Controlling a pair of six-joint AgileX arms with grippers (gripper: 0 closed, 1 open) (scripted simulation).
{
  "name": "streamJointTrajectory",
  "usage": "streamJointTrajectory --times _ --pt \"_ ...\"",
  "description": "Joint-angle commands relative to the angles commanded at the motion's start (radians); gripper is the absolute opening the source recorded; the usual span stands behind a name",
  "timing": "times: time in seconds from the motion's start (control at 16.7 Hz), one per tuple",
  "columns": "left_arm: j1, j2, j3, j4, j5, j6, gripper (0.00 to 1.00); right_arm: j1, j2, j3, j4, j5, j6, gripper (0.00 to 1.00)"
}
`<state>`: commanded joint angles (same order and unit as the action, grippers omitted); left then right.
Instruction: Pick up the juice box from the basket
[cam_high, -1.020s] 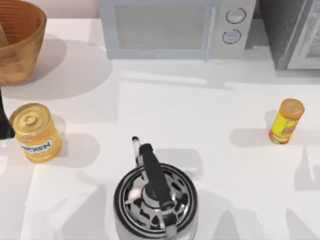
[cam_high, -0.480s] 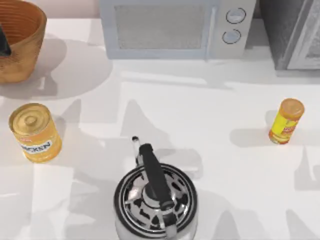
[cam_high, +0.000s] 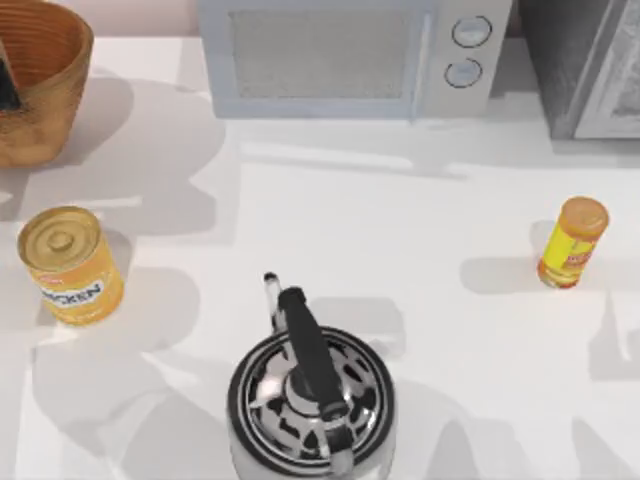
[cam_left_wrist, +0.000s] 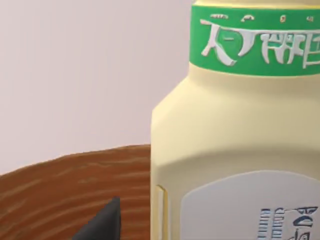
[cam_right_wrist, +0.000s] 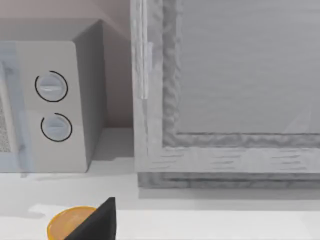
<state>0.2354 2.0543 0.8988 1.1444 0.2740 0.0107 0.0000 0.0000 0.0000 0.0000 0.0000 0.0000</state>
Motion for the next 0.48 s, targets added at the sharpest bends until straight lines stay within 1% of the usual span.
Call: streamJointTrajectory --times 0.48 --pt "-0.002 0.017 0.019 0.007 -0.002 0.002 1.00 0.000 0.000 0.000 0.000 0.000 0.000 1.00"
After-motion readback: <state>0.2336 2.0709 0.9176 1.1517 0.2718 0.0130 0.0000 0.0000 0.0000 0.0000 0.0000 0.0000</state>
